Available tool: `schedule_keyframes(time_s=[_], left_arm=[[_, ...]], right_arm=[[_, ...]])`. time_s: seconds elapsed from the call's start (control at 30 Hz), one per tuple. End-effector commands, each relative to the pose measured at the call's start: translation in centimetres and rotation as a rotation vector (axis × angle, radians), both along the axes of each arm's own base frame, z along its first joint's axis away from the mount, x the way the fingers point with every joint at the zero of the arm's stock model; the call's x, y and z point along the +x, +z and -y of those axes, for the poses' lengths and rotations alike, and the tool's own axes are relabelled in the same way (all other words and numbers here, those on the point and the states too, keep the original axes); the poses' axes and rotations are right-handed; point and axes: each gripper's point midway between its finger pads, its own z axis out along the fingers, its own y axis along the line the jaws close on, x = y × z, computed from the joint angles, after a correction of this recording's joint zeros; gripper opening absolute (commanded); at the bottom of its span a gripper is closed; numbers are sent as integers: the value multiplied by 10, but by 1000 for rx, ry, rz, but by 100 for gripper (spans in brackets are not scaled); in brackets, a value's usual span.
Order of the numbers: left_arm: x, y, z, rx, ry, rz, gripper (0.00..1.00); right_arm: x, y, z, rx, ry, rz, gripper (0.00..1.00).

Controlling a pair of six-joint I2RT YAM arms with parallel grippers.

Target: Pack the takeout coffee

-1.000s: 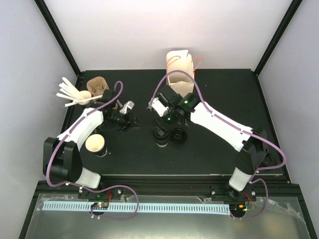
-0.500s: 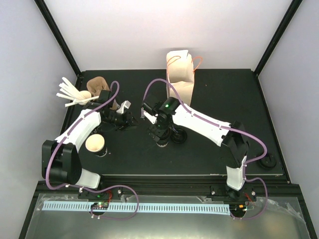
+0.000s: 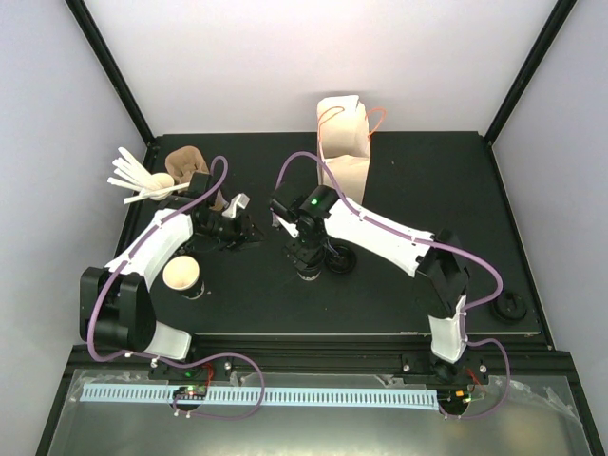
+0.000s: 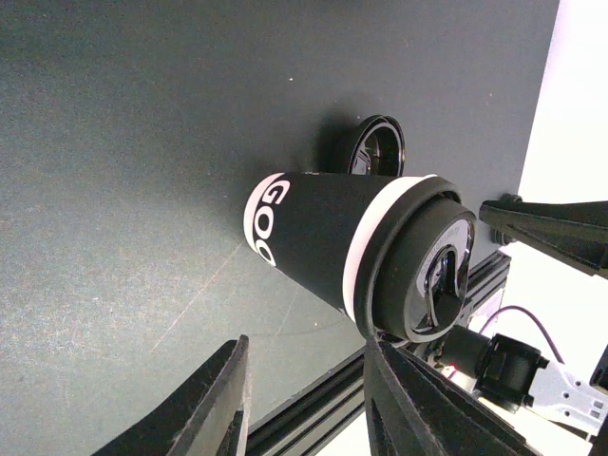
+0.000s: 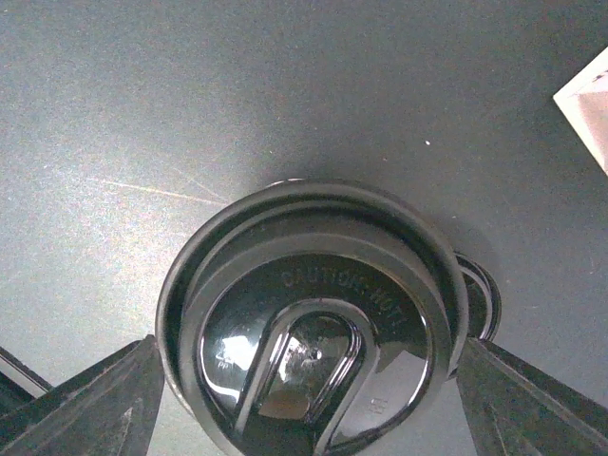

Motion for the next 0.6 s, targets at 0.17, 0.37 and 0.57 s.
schedule_keyframes(time_s=[0.17, 0.37, 0.57], left_arm=[[0, 5, -1, -13, -7, 25, 36], [1, 7, -1, -14, -7, 28, 36], [0, 6, -1, -15, -11, 27, 36]], right_arm=[[5, -6, 2, -41, -32, 1, 87], [8, -8, 2, -61, -42, 2, 83], [8, -7, 2, -61, -50, -1, 75]])
